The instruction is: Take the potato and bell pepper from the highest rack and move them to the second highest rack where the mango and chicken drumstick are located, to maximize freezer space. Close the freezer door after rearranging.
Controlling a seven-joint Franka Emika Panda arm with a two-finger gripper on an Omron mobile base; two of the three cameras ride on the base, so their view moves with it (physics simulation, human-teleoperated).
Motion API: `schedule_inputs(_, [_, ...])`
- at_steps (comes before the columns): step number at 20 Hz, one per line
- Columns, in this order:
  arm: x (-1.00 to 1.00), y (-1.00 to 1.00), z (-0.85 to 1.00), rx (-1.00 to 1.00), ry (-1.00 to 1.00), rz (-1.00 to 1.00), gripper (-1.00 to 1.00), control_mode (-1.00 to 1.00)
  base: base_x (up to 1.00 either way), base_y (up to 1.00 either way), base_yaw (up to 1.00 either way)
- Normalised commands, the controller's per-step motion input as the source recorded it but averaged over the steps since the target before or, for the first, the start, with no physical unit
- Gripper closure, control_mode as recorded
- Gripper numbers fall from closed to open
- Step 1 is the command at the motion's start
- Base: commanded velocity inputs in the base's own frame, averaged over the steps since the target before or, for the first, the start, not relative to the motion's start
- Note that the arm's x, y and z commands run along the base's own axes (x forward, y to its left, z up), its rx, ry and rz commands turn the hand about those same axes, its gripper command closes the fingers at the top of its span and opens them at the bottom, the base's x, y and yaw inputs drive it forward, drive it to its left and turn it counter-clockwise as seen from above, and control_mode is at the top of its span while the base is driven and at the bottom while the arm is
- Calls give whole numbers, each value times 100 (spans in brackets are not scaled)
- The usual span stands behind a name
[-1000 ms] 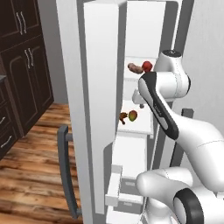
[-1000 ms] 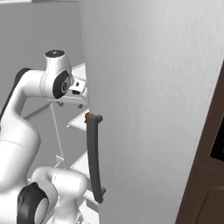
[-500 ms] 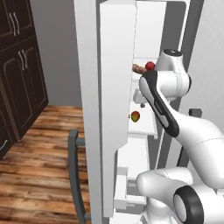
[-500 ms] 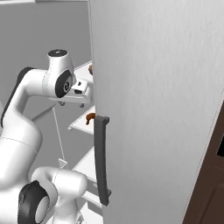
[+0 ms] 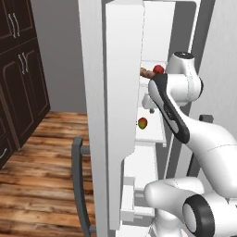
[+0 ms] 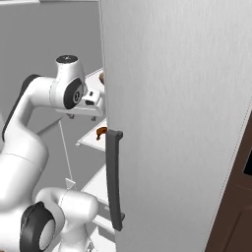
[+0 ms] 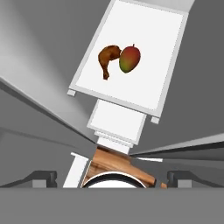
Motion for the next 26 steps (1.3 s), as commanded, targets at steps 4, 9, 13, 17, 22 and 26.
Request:
schedule_inputs(4, [16, 2, 0, 0, 10, 0, -100, -100, 0, 0, 0])
schedule_inputs(9, [3, 3, 0, -1, 1, 0, -100, -100, 0, 0, 0])
schedule_inputs(13, [0, 1, 0, 0, 0, 0, -100, -100, 0, 0, 0])
schedule_inputs(17, [1, 7, 0, -3, 0, 0, -100, -100, 0, 0, 0])
schedule_inputs(22, [-1, 2, 0, -1, -4, 0, -100, -100, 0, 0, 0])
schedule_inputs(26, [2, 0, 0, 0, 2, 0, -100, -100, 0, 0, 0])
